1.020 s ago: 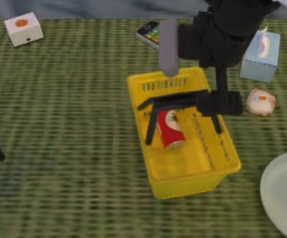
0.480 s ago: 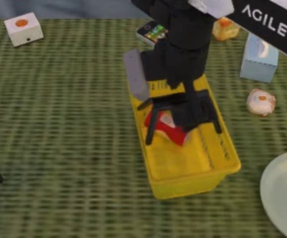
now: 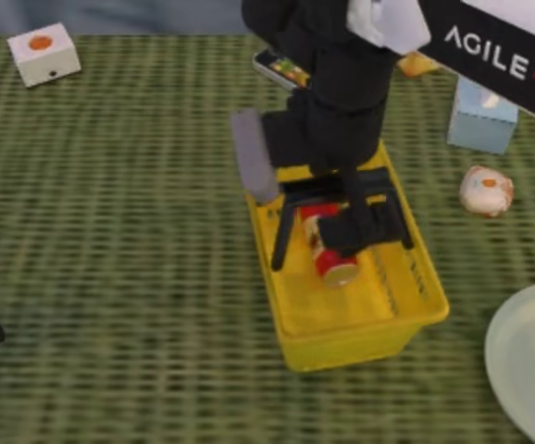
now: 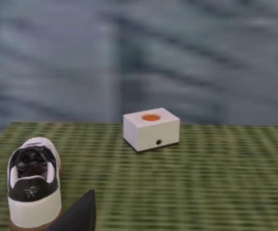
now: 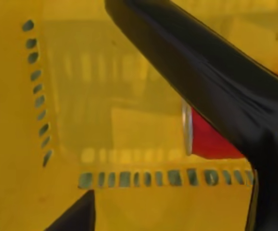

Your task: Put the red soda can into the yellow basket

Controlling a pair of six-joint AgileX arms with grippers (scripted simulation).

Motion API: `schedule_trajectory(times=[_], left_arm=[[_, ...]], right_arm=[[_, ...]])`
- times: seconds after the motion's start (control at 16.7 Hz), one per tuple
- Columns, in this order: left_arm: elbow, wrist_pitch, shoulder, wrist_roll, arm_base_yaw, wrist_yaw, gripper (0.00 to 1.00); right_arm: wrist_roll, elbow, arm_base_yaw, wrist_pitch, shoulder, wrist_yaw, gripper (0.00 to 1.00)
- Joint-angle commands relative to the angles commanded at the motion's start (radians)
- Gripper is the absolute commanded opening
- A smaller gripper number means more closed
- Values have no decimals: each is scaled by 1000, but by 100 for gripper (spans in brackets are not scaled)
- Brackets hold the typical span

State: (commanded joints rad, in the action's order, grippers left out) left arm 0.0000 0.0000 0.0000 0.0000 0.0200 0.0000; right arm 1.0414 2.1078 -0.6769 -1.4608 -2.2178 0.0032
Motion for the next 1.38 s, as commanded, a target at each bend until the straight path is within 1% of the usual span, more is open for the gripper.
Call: schedule_trajectory(times=[0.24, 1.02, 1.08, 1.38], left_arm=[[0, 0, 0, 0, 0, 0, 100], [0, 0, 0, 0, 0, 0, 100], [0, 0, 0, 0, 0, 0, 100], [0, 0, 0, 0, 0, 0, 100]], right_arm=[[0, -12, 0, 10, 2, 0, 100], [0, -12, 0, 10, 2, 0, 2], [0, -12, 0, 10, 2, 0, 0], [0, -12, 0, 10, 2, 0, 0]])
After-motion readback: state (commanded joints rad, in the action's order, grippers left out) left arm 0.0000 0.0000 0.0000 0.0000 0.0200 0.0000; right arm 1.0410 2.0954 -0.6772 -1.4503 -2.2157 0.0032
